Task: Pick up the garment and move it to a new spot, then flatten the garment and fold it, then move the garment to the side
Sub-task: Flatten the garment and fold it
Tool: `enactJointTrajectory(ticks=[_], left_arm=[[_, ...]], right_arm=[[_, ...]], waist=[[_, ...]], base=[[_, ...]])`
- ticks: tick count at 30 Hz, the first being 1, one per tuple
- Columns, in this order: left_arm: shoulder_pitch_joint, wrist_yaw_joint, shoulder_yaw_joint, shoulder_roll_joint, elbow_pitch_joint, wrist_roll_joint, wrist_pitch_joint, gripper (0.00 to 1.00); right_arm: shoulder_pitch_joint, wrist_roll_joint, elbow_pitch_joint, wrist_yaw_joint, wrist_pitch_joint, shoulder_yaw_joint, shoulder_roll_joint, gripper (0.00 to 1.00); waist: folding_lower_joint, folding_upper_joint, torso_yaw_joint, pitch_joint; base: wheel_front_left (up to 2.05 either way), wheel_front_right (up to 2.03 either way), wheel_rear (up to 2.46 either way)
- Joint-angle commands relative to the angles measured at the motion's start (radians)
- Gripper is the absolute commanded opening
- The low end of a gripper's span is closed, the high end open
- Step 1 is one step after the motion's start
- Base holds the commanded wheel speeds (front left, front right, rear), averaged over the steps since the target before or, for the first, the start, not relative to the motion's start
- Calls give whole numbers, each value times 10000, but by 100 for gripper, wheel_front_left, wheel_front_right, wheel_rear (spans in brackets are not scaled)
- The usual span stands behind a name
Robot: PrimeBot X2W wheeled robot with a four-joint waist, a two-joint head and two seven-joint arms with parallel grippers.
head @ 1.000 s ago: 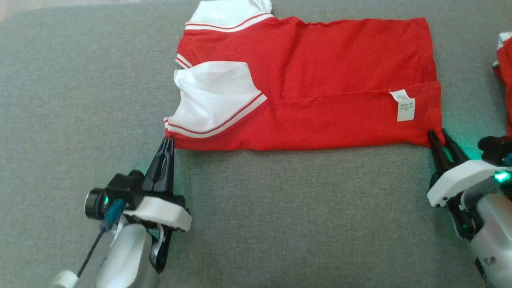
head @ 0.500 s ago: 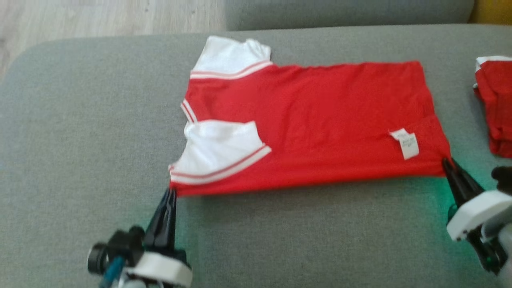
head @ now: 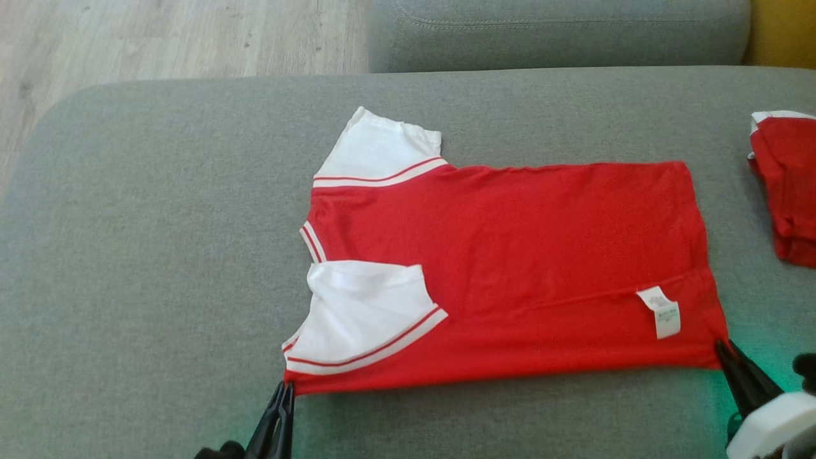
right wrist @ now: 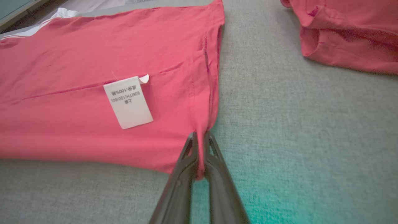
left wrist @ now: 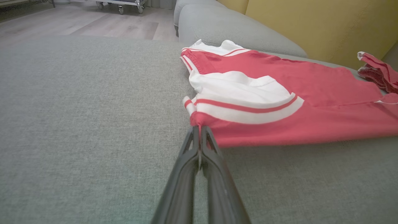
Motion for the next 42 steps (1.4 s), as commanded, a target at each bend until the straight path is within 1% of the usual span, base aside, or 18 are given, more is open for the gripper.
enactJointTrajectory(ticks=[1,6,7,8,10,11,13,18,21,24,27,30,32,34,36,39,42], left_arm=[[-109,73,331,97,-378,-45,-29,0],[48,107,293,136,-531,-133,142,0],[31,101,270,132,-503,-169,197,0],[-62,52,157,120,-351,-235,361,0],[-138,43,99,113,-259,-245,431,0],[-221,57,61,105,-142,-257,511,11],[-408,106,-3,90,63,-262,609,100],[-1021,314,24,155,-37,-131,529,100],[-1803,231,89,432,-353,-42,697,100],[-3124,-48,-2,922,-636,133,1157,100],[-4865,-305,-128,1358,-799,81,1790,100],[-6730,-460,-405,1881,-354,-186,2648,100],[-7918,-498,-655,2145,142,-566,3234,100],[-8993,-508,-1223,2498,663,-1115,3833,100],[-9949,-511,-1828,3002,1174,-1701,4354,100],[-11104,-512,-2564,3632,1939,-2427,5001,100],[-11965,-513,-3204,4105,2589,-2968,5493,100]], right_arm=[[185,-113,-193,-7,-123,-129,-315,0],[562,-438,-418,-7,5,-573,-38,0],[611,-470,-496,-7,104,-565,13,16],[694,-462,-628,-7,271,-640,97,100],[732,-488,-696,-7,321,-678,113,100],[765,-517,-774,-7,363,-708,125,100],[797,-569,-930,-7,462,-786,147,100],[760,-755,-1418,-7,491,-1113,149,100],[694,-871,-1698,-7,565,-1339,232,100],[578,-1061,-1994,-7,697,-1465,298,100],[384,-1261,-2368,-7,837,-1579,320,100],[86,-1402,-2794,-7,992,-1611,226,100],[-190,-1470,-3033,-7,1066,-1631,159,100],[-509,-1482,-3172,-7,1122,-1649,148,100],[-869,-1467,-3302,-7,1178,-1557,178,100],[-1344,-1431,-3420,-7,1175,-1339,209,100],[-1661,-1381,-3440,-7,1092,-1185,240,100]], waist=[[1,-1,-1,-13],[1,-1,-8,-24],[1,-1,-5,-16],[1,-1,21,-5],[1,-1,40,0],[1,-1,54,12],[1,-1,49,35],[1,-1,-75,133],[1,-1,-152,301],[1,-1,-229,568],[1,-1,-358,1044],[1,-1,-613,1594],[1,-1,-842,1990],[1,-1,-1132,2365],[1,-1,-1471,2749],[1,-1,-1916,3217],[1,-1,-2251,3593]], base=[[0,0,0],[0,0,0],[0,0,0],[0,0,0],[0,0,0],[0,0,0],[0,0,0],[0,0,0],[0,0,0],[0,0,0],[0,0,0],[0,0,0],[0,0,0],[0,0,0],[0,0,0],[0,0,0],[0,0,0]])
